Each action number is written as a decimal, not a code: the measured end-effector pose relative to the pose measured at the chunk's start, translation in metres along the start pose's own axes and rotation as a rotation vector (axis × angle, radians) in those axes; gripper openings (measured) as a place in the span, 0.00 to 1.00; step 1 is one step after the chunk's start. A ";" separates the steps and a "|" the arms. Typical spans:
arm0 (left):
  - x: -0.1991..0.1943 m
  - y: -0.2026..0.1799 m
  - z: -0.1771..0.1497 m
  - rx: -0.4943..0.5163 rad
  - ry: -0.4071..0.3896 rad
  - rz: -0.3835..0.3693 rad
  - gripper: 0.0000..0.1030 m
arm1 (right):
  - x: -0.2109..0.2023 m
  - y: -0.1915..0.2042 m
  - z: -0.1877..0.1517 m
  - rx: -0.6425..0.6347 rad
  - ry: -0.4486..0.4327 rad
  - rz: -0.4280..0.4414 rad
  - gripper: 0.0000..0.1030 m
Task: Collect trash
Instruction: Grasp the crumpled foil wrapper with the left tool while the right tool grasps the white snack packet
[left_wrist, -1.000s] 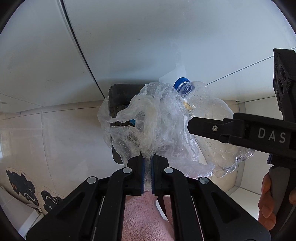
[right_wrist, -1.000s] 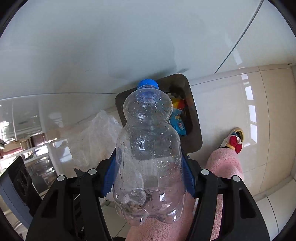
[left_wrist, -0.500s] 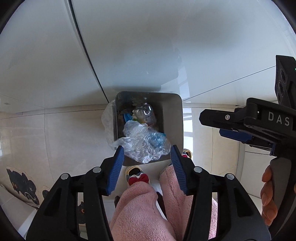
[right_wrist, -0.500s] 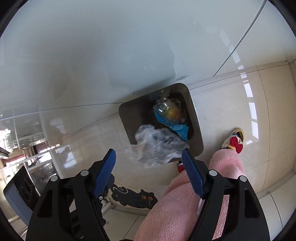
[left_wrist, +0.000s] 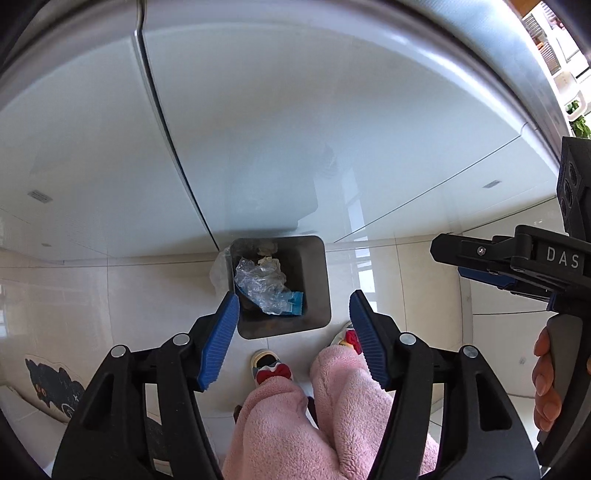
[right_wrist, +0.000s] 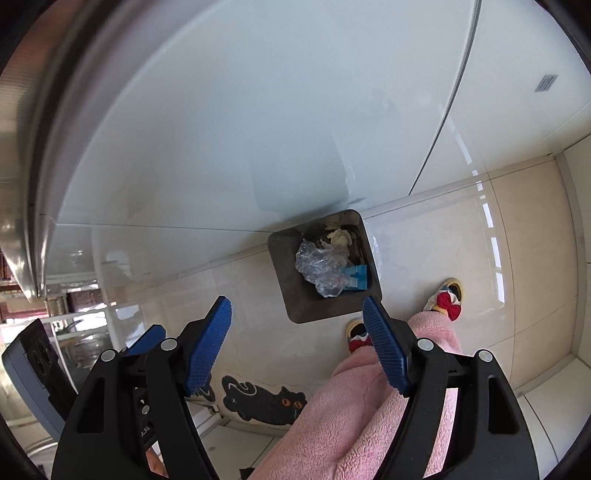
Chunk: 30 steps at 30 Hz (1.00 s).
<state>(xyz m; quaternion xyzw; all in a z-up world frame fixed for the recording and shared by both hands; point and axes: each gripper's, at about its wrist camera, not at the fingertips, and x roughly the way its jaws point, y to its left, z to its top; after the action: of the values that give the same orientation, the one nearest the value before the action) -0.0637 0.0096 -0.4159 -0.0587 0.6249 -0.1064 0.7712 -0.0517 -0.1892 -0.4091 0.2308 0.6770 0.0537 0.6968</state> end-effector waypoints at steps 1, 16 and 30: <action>-0.010 -0.003 0.002 0.003 -0.011 -0.004 0.58 | -0.012 0.002 -0.001 -0.003 -0.016 0.001 0.73; -0.122 -0.042 0.059 0.063 -0.183 -0.014 0.74 | -0.168 0.041 0.005 -0.122 -0.319 -0.093 0.93; -0.160 -0.046 0.157 0.040 -0.290 0.050 0.80 | -0.219 0.087 0.103 -0.242 -0.460 -0.098 0.94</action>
<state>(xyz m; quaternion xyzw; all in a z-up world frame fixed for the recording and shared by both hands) 0.0540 -0.0036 -0.2196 -0.0424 0.5059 -0.0898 0.8569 0.0518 -0.2230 -0.1758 0.1189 0.4999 0.0467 0.8566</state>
